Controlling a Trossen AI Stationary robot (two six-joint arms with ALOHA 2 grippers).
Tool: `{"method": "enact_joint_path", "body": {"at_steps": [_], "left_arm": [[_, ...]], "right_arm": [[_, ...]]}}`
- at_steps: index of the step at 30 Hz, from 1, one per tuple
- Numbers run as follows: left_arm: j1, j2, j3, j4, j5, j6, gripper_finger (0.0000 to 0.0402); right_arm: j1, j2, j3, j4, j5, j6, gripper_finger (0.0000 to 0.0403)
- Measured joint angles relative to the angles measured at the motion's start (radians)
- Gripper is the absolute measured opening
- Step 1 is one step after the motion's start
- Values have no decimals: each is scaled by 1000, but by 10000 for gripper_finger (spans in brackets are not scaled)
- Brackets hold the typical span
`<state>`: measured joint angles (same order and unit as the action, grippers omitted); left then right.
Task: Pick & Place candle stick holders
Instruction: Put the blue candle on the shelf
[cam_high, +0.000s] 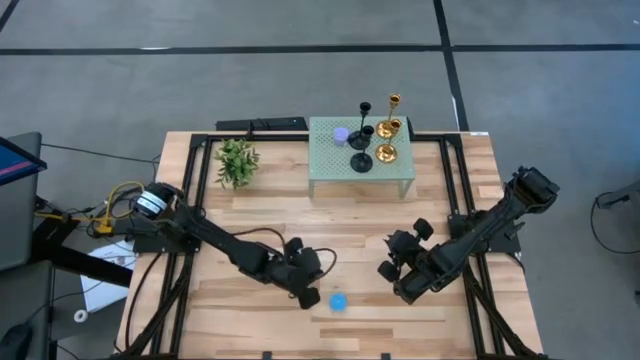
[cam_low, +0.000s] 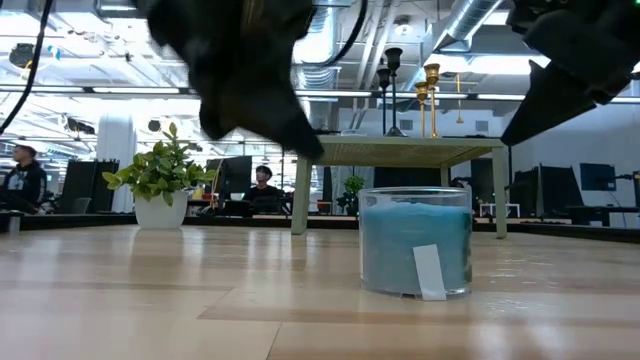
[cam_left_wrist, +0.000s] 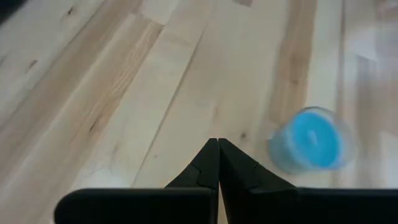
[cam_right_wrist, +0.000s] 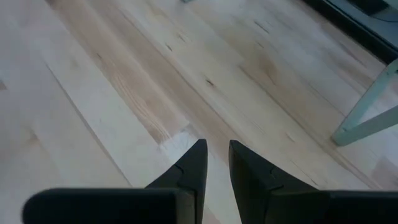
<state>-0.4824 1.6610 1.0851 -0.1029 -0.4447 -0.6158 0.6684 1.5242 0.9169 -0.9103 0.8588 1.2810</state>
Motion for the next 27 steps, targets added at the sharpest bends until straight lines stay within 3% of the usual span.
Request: {"method": "enact_joint_path", "body": {"at_steps": [4,12,21,27], "left_arm": [[1,-17,148,-235,36,-52,2],[2,-5,250,-381,122,-176,2],[12,135,243,-265,266,-225,12],[18,133,243,-176,284,-197,46]], "right_arm": [[-2,0,0,1,4,3,58],[-4,0,0,-18,5,-1,58],[-2,0,0,-21,4,-3,58],[-2,0,0,-21,4,-5,58]]}}
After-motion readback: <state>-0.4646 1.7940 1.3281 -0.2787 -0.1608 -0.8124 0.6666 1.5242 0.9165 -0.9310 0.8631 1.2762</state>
